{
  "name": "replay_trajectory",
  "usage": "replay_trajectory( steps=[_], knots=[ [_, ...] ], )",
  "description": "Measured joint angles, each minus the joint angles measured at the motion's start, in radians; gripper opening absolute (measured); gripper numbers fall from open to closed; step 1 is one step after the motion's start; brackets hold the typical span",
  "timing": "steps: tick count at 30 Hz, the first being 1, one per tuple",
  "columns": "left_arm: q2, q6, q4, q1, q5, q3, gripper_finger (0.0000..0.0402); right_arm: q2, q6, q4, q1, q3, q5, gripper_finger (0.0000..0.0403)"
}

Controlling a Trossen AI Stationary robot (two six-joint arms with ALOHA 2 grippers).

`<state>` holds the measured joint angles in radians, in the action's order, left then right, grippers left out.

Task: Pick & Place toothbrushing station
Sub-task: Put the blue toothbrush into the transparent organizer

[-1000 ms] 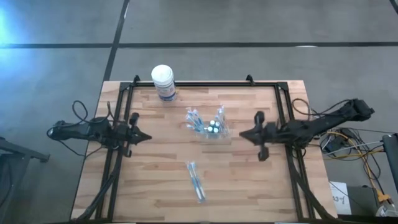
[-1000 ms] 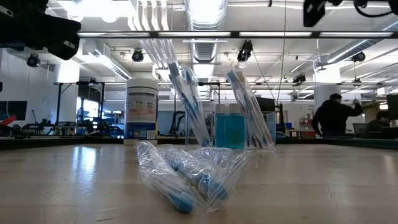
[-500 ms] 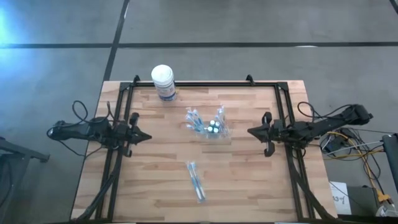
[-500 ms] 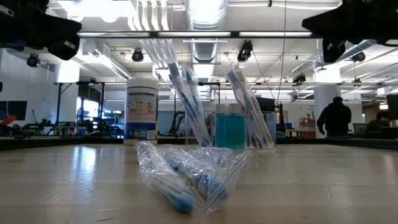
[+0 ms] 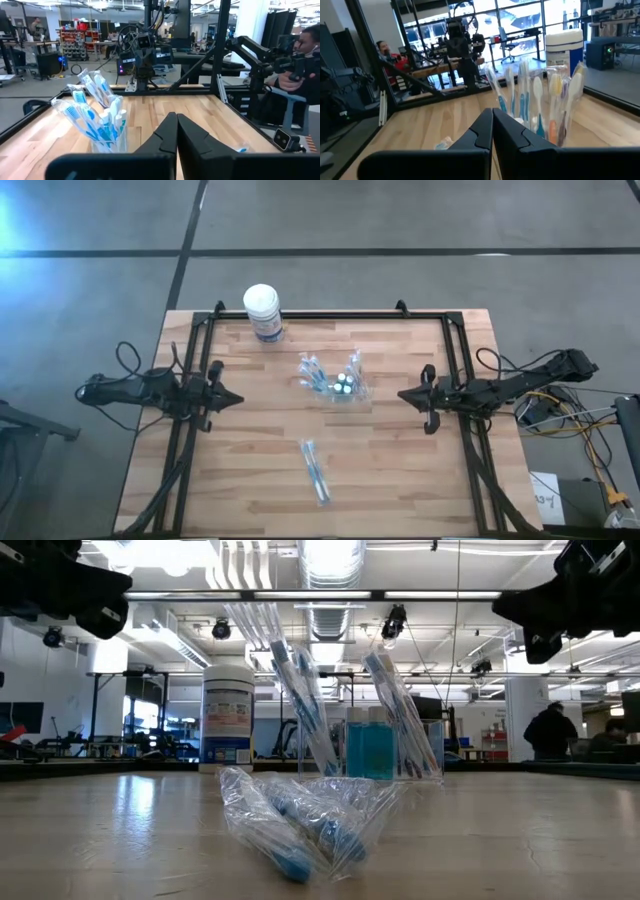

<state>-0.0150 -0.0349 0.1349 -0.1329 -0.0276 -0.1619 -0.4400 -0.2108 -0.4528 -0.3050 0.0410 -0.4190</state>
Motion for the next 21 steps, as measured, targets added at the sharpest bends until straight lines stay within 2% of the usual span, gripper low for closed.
replay_trajectory(
  steps=[5, 12, 16, 21],
  knots=[
    [0.001, -0.003, 0.0, 0.0, 0.0, 0.0, 0.0007, 0.0, -0.005, 0.004, 0.0, 0.0, 0.0, 0.0008],
    [0.0, -0.024, 0.0, 0.0, -0.061, 0.0, 0.0016, -0.028, -0.133, 0.051, 0.0, 0.002, 0.031, 0.0008],
    [0.0, -0.025, 0.0, 0.0, -0.062, 0.0, 0.0009, -0.1, -0.25, 0.126, -0.002, 0.047, 0.034, 0.0008],
    [0.0, -0.023, 0.001, 0.0, -0.062, 0.001, 0.0008, -0.275, -0.301, 0.139, -0.036, 0.139, 0.027, 0.0008]
  ],
)
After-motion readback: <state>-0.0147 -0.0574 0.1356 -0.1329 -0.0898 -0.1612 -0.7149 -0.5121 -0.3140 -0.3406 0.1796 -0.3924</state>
